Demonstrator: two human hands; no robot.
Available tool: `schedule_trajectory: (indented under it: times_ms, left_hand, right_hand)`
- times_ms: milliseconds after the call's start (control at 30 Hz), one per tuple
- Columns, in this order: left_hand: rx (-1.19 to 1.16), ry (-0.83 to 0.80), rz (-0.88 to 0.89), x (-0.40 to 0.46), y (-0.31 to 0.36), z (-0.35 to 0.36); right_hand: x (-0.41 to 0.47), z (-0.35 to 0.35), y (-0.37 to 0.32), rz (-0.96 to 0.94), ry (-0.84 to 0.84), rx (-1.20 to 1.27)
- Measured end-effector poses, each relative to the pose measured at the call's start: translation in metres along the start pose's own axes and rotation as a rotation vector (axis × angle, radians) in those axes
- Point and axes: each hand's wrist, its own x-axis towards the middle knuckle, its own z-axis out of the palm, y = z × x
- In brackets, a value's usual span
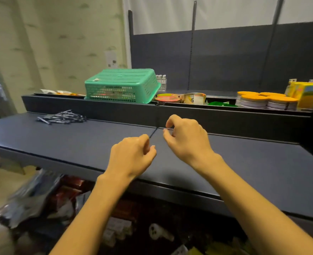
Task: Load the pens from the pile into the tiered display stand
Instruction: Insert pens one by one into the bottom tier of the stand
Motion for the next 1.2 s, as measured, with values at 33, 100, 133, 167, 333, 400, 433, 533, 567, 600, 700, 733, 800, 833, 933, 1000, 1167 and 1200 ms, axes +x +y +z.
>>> schedule_trajectory:
  times_ms: [33, 100, 133, 167, 333, 400, 433, 533, 567, 600, 700, 733, 800, 833, 933, 1000, 1167, 1200]
  left_hand:
    - [0.004, 0.000, 0.001, 0.000, -0.021, -0.006]
    - [-0.001, 0.000, 0.005, 0.003, -0.060, -0.015]
    - [-0.002, -0.001, 0.005, 0.005, -0.079, -0.018]
    - [-0.005, -0.001, 0.003, 0.007, -0.097, -0.020]
    - [-0.023, -0.003, -0.007, 0.022, -0.185, -0.012]
    - [-0.018, -0.026, -0.006, 0.033, -0.221, -0.006]
    - [-0.015, -0.040, -0.006, 0.040, -0.239, -0.003]
    - [0.010, -0.067, -0.002, 0.065, -0.295, 0.002]
    - [0.020, -0.084, -0.005, 0.071, -0.305, 0.002]
    - [0.038, -0.104, 0.002, 0.083, -0.330, 0.001]
    - [0.063, -0.147, 0.015, 0.108, -0.387, -0.004]
    - [0.065, -0.149, 0.021, 0.117, -0.409, -0.005]
    - [0.064, -0.167, 0.019, 0.129, -0.452, -0.007]
    - [0.064, -0.182, 0.016, 0.134, -0.471, -0.007]
    - [0.071, -0.229, 0.030, 0.151, -0.527, -0.003]
    - [0.076, -0.258, 0.055, 0.166, -0.561, 0.003]
    - [0.053, -0.322, 0.180, 0.196, -0.639, 0.020]
    - [0.051, -0.340, 0.218, 0.201, -0.651, 0.024]
  right_hand:
    - [0.007, 0.011, -0.016, -0.004, -0.011, 0.001]
    - [0.022, 0.032, -0.043, -0.011, -0.033, 0.001]
    - [0.030, 0.042, -0.055, -0.015, -0.040, -0.002]
    - [0.038, 0.053, -0.065, -0.020, -0.048, -0.005]
    - [0.088, 0.109, -0.102, -0.040, -0.091, -0.045]
    - [0.112, 0.136, -0.117, -0.042, -0.107, -0.059]
    - [0.125, 0.150, -0.124, -0.044, -0.116, -0.062]
    - [0.163, 0.193, -0.149, -0.055, -0.131, -0.086]
    - [0.169, 0.201, -0.153, -0.060, -0.146, -0.099]
    - [0.184, 0.218, -0.163, -0.062, -0.158, -0.109]
    - [0.214, 0.255, -0.186, -0.076, -0.200, -0.155]
    - [0.225, 0.268, -0.195, -0.075, -0.207, -0.162]
    - [0.241, 0.290, -0.212, -0.063, -0.225, -0.182]
    - [0.249, 0.300, -0.219, -0.055, -0.235, -0.194]
    - [0.265, 0.326, -0.236, -0.015, -0.229, -0.249]
    - [0.270, 0.340, -0.246, 0.042, -0.204, -0.290]
    - [0.268, 0.377, -0.273, 0.259, -0.148, -0.263]
    - [0.267, 0.384, -0.277, 0.298, -0.137, -0.241]
